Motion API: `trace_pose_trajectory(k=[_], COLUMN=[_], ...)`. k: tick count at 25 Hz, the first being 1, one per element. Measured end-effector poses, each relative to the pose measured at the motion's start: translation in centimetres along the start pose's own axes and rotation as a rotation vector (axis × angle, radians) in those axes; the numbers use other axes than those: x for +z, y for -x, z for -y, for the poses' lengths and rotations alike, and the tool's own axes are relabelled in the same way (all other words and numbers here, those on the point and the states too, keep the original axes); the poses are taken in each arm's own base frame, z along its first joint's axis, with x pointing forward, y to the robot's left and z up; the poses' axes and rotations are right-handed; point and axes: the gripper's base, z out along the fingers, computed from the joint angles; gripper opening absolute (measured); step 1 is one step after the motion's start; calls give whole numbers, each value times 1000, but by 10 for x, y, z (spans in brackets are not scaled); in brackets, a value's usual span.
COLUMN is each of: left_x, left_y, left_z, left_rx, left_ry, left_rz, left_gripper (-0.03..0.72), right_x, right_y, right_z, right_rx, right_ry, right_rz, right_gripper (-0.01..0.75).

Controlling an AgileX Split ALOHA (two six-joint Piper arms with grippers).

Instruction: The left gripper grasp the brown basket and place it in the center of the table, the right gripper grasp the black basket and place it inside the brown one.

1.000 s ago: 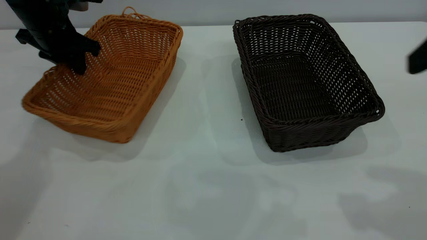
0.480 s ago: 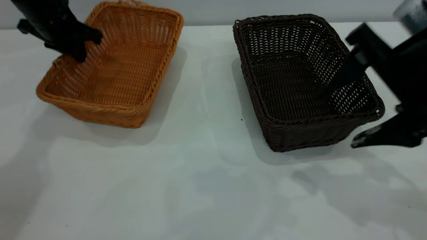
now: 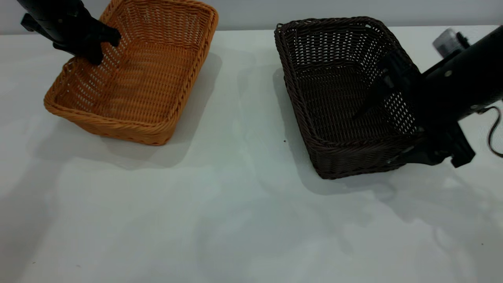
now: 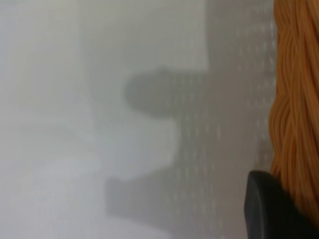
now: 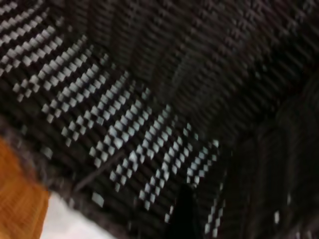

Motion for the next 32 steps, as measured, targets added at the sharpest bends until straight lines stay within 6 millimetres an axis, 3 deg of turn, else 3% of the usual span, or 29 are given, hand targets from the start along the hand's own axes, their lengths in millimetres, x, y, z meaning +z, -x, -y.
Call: trace_pose_trajectory(k=[4, 11, 13, 17, 21, 23, 27, 32], left_x=[0, 0, 0, -3, -10, -14, -20, -31], left_y=[0, 2, 3, 7, 13, 15, 8, -2], left_z=[0, 0, 0, 6, 29, 51, 97, 144], left_rx=[3, 32, 47, 108, 265, 397, 695, 1020], left_ry=[0, 2, 2, -3, -27, -54, -142, -334], left_rz=[3, 25, 28, 45, 53, 42, -17, -17], left_gripper=[85, 85, 85, 85, 85, 85, 85, 85], right_x=[8, 4, 0, -20, -73, -103, -143, -159], right_y=[6, 23, 34, 69, 125, 145, 162, 170], right_z=[6, 16, 21, 27, 16, 5, -8, -3], right_rx=[16, 63, 43, -9, -71, -147, -287, -402], right_ry=[-55, -110, -119, -70, 85, 184, 295, 236], right_rz=[44, 143, 163, 208, 345, 381, 328, 265], right_gripper=[486, 138, 85, 82, 82, 82, 82, 82])
